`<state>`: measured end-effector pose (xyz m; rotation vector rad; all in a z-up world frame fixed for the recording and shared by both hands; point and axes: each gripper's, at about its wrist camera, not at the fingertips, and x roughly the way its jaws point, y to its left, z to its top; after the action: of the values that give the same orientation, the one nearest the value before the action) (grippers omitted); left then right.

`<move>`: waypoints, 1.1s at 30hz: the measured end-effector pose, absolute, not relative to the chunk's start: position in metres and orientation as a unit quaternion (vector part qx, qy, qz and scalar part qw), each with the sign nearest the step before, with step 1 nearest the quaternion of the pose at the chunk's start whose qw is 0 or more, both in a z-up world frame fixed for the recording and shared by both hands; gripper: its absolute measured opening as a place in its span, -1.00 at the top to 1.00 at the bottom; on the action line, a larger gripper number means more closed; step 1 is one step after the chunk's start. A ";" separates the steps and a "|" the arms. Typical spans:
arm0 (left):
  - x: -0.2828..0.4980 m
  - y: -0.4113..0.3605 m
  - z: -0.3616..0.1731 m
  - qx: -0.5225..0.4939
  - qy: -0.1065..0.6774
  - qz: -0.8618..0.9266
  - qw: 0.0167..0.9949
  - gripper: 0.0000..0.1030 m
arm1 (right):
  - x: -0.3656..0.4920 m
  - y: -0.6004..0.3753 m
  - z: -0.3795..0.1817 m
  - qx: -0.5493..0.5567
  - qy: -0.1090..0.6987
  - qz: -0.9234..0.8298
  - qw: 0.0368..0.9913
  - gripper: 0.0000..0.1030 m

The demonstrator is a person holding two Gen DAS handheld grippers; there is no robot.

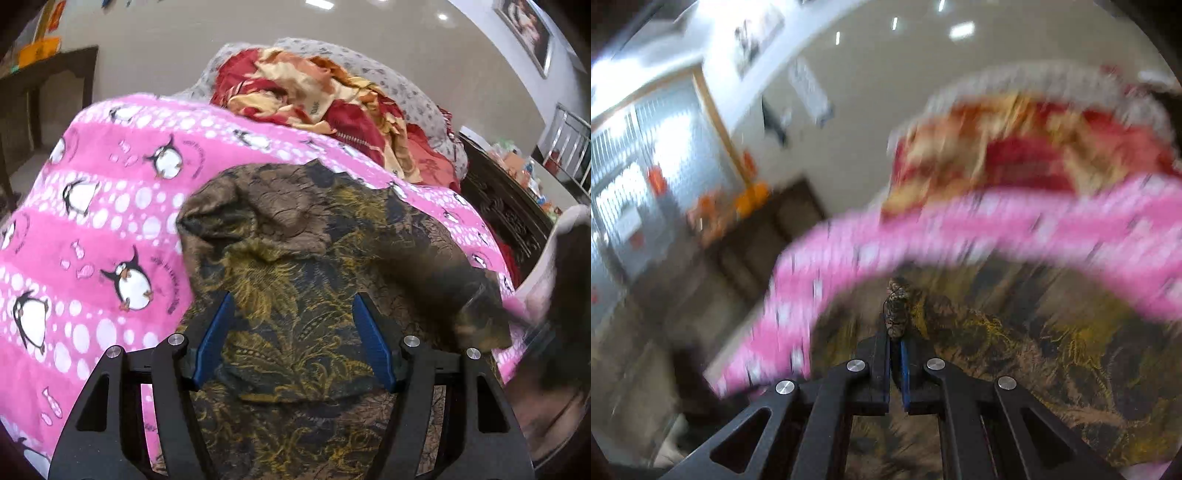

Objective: Fold small clothes

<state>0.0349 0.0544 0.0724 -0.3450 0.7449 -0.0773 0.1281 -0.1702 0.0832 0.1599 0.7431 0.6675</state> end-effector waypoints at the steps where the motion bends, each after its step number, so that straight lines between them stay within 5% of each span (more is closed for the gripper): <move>1: 0.035 0.054 0.070 -0.172 0.366 -0.045 0.913 -0.29 | 0.123 -0.158 0.065 0.057 0.370 0.320 0.870 0.93; 5: 0.044 0.034 0.058 -0.182 0.385 -0.123 0.896 -0.29 | 0.109 -0.139 0.017 -0.006 0.416 0.298 0.859 0.83; 8: 0.063 0.020 0.036 -0.215 0.417 -0.178 0.865 -0.29 | 0.094 -0.153 0.025 -0.006 0.412 0.303 0.859 0.29; 10: 0.074 0.013 0.025 -0.225 0.434 -0.187 0.852 -0.29 | 0.071 -0.171 0.036 -0.049 0.397 0.281 0.872 -0.38; 11: 0.077 0.010 0.021 -0.227 0.437 -0.190 0.850 -0.29 | 0.063 -0.176 0.037 -0.065 0.393 0.278 0.874 -0.44; 24: 0.064 0.012 0.013 -0.249 0.406 -0.173 0.862 -0.29 | 0.027 -0.219 0.007 -0.109 0.410 0.212 0.881 -0.53; 33: 0.046 0.021 0.010 -0.266 0.375 -0.176 0.870 -0.29 | 0.035 -0.217 0.004 -0.112 0.422 0.190 0.879 -0.78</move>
<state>0.0456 0.0206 0.0105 -0.5568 0.7849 -0.3685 0.0346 -0.2167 0.0042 -0.2325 0.8797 0.3965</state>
